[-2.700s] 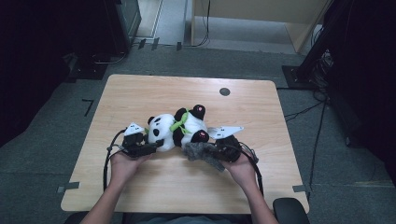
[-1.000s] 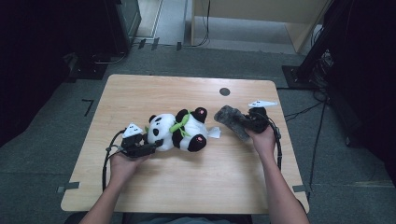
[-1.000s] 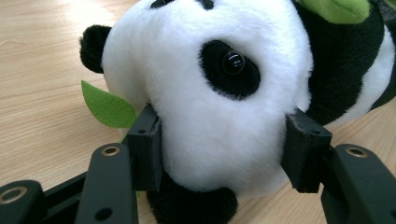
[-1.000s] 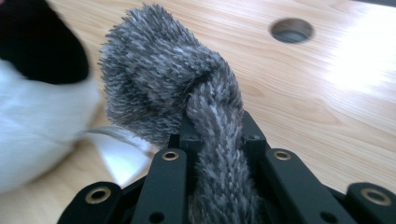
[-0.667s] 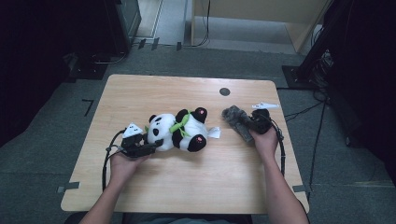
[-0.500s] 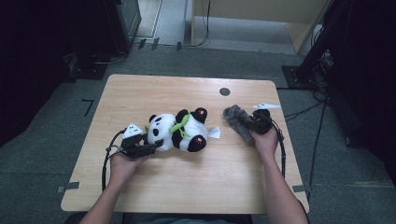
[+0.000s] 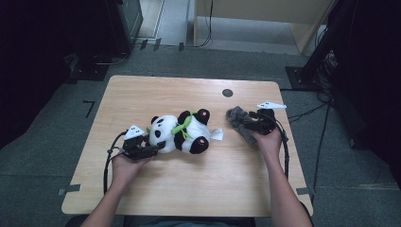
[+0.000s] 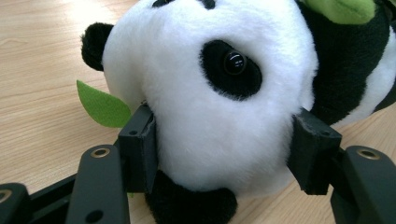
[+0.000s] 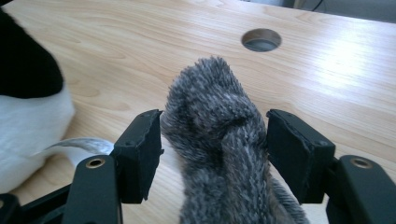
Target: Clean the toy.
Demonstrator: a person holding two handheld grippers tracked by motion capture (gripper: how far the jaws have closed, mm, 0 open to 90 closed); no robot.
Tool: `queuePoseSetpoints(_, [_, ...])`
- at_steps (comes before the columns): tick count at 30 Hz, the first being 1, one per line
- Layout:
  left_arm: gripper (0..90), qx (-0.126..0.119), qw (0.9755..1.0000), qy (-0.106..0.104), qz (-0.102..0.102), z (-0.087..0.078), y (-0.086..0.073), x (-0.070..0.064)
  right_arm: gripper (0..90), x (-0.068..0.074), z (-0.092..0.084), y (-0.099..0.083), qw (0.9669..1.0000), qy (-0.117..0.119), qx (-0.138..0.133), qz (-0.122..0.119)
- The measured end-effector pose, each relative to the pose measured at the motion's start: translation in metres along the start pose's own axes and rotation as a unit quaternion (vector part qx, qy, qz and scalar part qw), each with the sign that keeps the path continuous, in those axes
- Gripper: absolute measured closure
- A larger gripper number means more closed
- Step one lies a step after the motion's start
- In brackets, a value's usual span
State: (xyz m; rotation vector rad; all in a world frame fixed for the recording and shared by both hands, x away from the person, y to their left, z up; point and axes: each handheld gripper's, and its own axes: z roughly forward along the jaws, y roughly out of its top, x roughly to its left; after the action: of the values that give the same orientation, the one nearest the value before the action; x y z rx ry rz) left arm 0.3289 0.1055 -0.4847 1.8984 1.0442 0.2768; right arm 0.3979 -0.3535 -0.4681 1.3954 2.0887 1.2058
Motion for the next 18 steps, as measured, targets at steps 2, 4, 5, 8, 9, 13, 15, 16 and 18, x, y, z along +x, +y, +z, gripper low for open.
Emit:
queuePoseSetpoints(2, [36.2, -0.001, 1.0000, 0.000, 0.000, 0.000, 0.000, 0.000, 35.6, 0.005, -0.001, 0.001, 1.0000, 0.002, 0.001, -0.004])
queuePoseSetpoints(4, [36.0, -0.001, 1.0000, 0.000, 0.000, 0.000, 0.000, 0.000, 35.3, 0.009, -0.001, 0.001, 1.0000, 0.008, 0.004, -0.004])
queuePoseSetpoints(5, [35.9, -0.001, 1.0000, -0.001, 0.000, 0.000, 0.000, 0.000, 35.3, 0.011, -0.001, 0.001, 0.9999, 0.010, 0.003, -0.003])
queuePoseSetpoints(8, [35.7, -0.001, 1.0000, -0.002, 0.000, 0.000, 0.000, 0.000, 35.3, 0.016, -0.004, 0.001, 0.9999, 0.014, 0.002, -0.004])
queuePoseSetpoints(9, [35.7, -0.001, 1.0000, -0.002, 0.001, 0.000, 0.000, 0.001, 35.3, 0.018, -0.005, 0.001, 0.9998, 0.017, 0.001, -0.005])
queuePoseSetpoints(13, [35.2, 0.000, 1.0000, -0.002, 0.001, 0.000, 0.000, 0.001, 34.4, 0.025, -0.012, 0.003, 0.9999, 0.011, -0.006, -0.011])
queuePoseSetpoints(15, [34.7, 0.000, 1.0000, -0.002, 0.000, 0.000, 0.000, 0.001, 34.3, 0.028, -0.015, 0.005, 0.9998, 0.007, -0.012, -0.013])
queuePoseSetpoints(16, [34.5, 0.000, 1.0000, -0.002, 0.000, 0.000, 0.000, 0.001, 34.3, 0.030, -0.019, 0.006, 0.9997, 0.009, -0.018, -0.013])
queuePoseSetpoints(18, [34.3, 0.000, 1.0000, -0.002, 0.000, 0.000, 0.000, 0.001, 34.3, 0.033, -0.022, 0.008, 0.9995, 0.014, -0.024, -0.013])
